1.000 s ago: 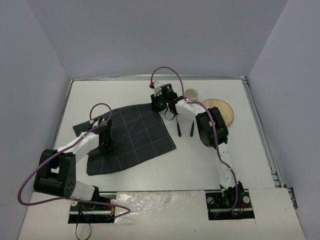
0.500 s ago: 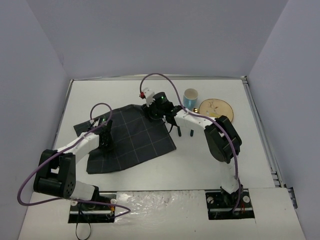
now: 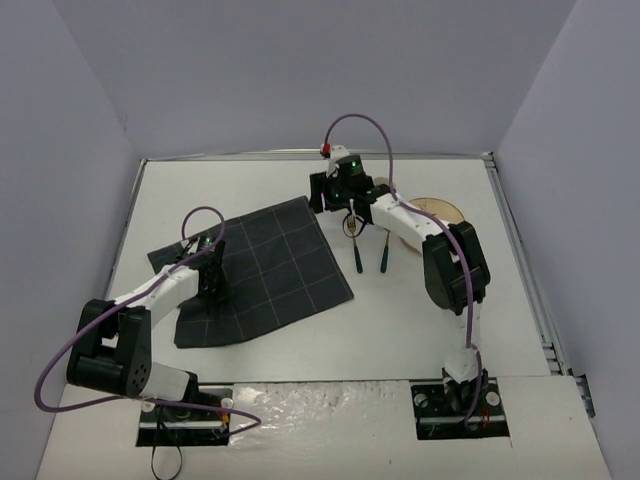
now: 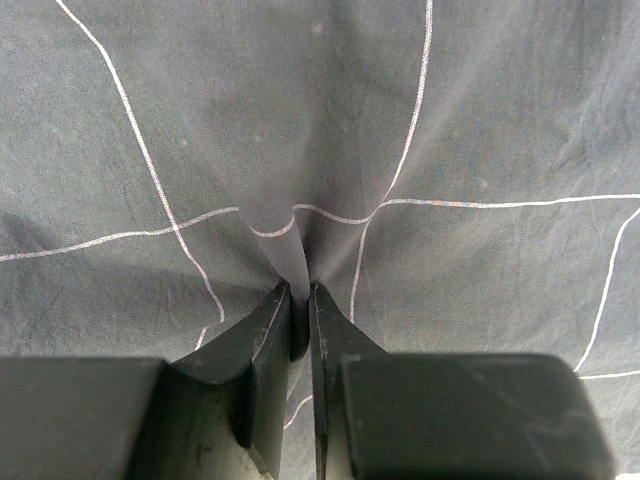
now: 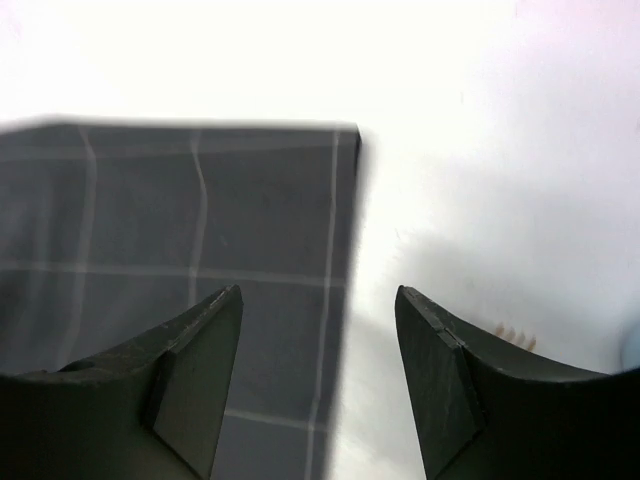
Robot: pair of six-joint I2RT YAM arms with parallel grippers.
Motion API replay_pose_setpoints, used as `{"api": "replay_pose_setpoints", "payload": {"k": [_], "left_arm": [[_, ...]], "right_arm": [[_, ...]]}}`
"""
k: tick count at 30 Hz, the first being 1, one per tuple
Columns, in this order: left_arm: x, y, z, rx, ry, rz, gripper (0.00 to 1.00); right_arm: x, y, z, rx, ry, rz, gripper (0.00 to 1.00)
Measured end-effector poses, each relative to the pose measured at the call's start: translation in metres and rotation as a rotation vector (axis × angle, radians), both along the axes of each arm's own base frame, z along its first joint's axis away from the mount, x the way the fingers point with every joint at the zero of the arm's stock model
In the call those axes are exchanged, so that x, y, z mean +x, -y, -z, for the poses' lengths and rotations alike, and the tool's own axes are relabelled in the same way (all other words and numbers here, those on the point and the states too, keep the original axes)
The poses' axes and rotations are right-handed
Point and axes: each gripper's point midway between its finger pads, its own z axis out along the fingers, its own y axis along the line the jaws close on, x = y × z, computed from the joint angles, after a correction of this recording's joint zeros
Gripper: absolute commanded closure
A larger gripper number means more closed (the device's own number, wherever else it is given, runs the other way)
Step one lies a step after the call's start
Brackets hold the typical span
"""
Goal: Set the dinner table for one person
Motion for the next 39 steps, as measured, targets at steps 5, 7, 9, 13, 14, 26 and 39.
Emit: {"api": "replay_pose_setpoints", "payload": {"k": [5, 7, 9, 13, 14, 26, 39], "left_arm": [[0.000, 0.001, 0.000, -0.003, -0.007, 0.009, 0.95], [-0.001, 0.002, 0.000, -0.004, -0.011, 0.016, 0.95], [-0.001, 0.002, 0.000, -0.007, -0.015, 0.021, 0.83], [-0.009, 0.004, -0.003, -0.014, -0.042, 0.038, 0.58], [-0.012, 0.005, -0.004, -0.014, -0.052, 0.041, 0.52], [0.053, -0.019, -0.093, 0.115, 0.147, 0.036, 0.34], [0.080, -0.077, -0.012, 0.109, -0.098, -0.138, 0.35]], "right_arm": [[0.030, -0.021, -0.011, 0.084, 0.013, 0.007, 0.41], [0.038, -0.028, 0.004, 0.089, -0.001, -0.001, 0.41], [0.039, -0.031, 0.029, 0.074, -0.038, -0.013, 0.41], [0.024, -0.031, 0.072, 0.010, -0.112, -0.040, 0.41], [0.019, -0.030, 0.080, -0.008, -0.127, -0.049, 0.41], [-0.074, -0.018, 0.052, -0.177, -0.062, -0.055, 0.40], [-0.126, 0.017, 0.097, -0.199, -0.201, 0.035, 0.41]]}}
